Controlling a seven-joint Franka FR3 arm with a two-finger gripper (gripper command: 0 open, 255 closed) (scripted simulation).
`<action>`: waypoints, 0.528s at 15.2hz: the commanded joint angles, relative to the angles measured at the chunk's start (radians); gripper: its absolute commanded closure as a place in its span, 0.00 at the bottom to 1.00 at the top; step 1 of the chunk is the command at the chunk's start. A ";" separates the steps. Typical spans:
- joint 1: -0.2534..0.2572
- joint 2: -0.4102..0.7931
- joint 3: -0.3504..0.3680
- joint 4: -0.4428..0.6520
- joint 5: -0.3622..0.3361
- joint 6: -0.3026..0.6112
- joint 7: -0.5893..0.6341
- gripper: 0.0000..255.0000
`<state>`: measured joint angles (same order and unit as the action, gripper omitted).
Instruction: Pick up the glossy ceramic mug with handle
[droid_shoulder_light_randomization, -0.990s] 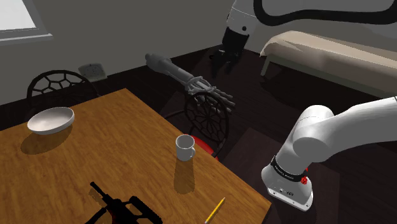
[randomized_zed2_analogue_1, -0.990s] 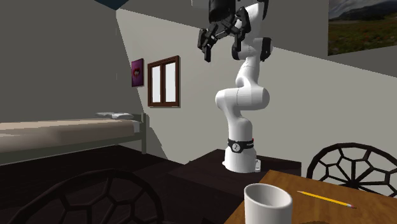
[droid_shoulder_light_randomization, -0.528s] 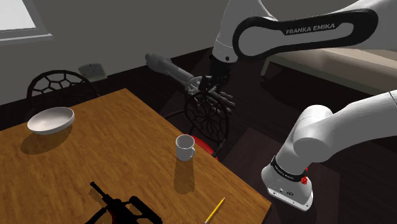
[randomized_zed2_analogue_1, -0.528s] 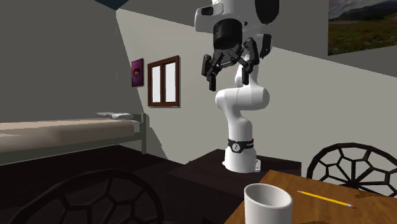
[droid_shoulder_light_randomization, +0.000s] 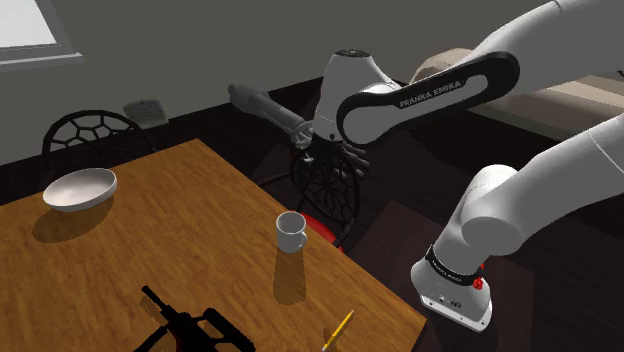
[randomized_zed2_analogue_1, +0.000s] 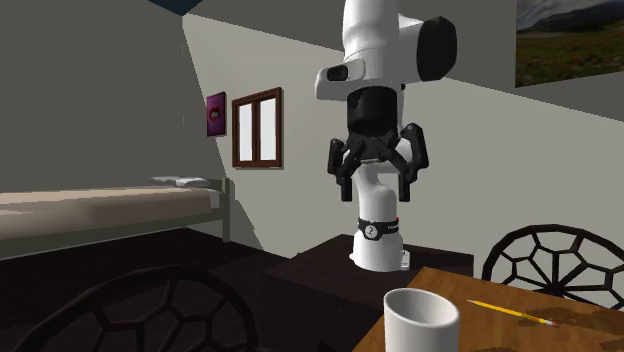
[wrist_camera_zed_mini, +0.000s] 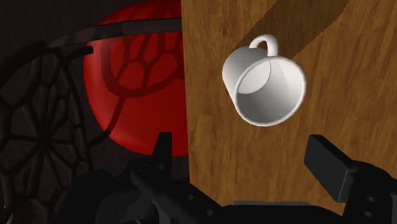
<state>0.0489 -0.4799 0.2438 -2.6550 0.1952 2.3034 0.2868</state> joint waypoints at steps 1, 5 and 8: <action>0.000 0.061 0.019 -0.016 0.002 0.071 0.015 0.00; -0.005 0.211 0.063 -0.026 -0.009 0.213 0.058 0.00; -0.014 0.336 0.093 -0.019 -0.044 0.318 0.106 0.00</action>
<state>0.0362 -0.1792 0.3285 -2.6698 0.1602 2.5854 0.3784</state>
